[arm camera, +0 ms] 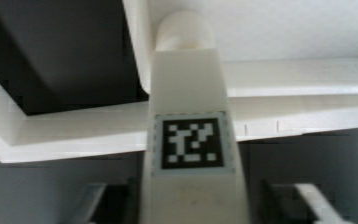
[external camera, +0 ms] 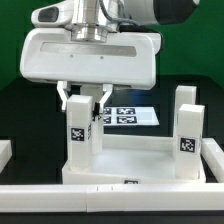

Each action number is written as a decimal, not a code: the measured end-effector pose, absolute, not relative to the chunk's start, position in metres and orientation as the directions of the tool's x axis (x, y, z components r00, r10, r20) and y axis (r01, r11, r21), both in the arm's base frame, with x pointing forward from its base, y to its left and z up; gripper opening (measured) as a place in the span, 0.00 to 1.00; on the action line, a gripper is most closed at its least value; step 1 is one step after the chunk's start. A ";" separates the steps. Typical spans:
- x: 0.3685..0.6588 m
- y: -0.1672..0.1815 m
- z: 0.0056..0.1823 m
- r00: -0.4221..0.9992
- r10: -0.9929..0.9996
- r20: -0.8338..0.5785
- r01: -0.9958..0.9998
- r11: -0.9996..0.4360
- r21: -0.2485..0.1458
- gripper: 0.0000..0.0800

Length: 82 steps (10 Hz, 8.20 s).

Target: Assemble desk

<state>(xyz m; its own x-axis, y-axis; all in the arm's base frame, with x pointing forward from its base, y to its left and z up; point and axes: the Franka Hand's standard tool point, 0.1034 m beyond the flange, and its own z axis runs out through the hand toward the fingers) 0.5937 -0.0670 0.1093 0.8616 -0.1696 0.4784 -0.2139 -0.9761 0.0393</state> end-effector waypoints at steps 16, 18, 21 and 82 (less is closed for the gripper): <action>0.608 -0.074 0.111 0.887 -0.461 0.006 -0.459 -0.884 -0.084 0.36; 0.608 -0.073 0.110 0.820 -0.572 -0.006 -0.570 -0.817 -0.084 0.36; 0.627 -0.055 0.109 0.385 -0.922 -0.047 -0.922 -0.382 -0.066 0.36; 0.636 -0.039 0.103 0.056 -0.995 -0.084 -0.995 -0.049 -0.089 0.77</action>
Offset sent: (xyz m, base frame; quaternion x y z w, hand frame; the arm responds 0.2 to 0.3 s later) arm 0.0167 -0.0242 0.0508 0.0207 -0.1797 0.0172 0.9834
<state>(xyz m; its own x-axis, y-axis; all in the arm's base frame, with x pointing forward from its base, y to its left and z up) 0.6362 -0.0393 0.1034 0.0562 -0.9949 -0.0838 -0.9949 -0.0487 -0.0887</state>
